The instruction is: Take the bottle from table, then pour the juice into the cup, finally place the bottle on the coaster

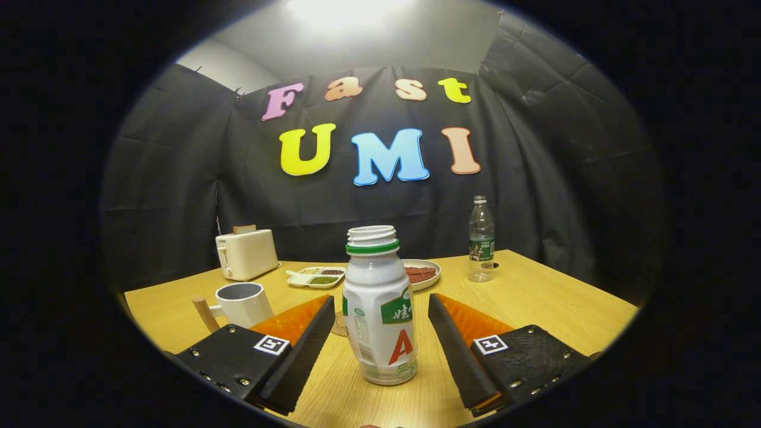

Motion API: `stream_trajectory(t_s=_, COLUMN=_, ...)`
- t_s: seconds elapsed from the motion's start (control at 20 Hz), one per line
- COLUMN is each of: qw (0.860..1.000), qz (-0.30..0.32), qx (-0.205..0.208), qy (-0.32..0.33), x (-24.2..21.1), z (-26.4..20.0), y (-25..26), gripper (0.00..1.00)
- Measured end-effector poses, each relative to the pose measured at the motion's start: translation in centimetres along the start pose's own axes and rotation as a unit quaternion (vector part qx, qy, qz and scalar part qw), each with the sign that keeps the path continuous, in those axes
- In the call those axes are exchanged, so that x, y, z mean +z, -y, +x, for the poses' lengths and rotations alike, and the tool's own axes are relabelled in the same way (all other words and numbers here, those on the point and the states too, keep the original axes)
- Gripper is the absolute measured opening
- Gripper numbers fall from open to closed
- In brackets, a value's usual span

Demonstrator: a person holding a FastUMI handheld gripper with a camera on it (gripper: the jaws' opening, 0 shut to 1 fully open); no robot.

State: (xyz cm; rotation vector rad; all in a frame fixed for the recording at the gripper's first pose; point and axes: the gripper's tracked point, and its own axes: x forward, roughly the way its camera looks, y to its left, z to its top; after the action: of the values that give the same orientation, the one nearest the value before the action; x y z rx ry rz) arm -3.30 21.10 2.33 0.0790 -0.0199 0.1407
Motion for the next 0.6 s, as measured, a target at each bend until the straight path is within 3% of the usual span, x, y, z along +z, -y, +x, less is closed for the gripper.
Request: stream_trajectory(t_s=0.6, qw=0.996, qz=0.002, qx=-0.093, qy=-0.003, x=-1.2, z=2.1, y=0.4, gripper=0.93)
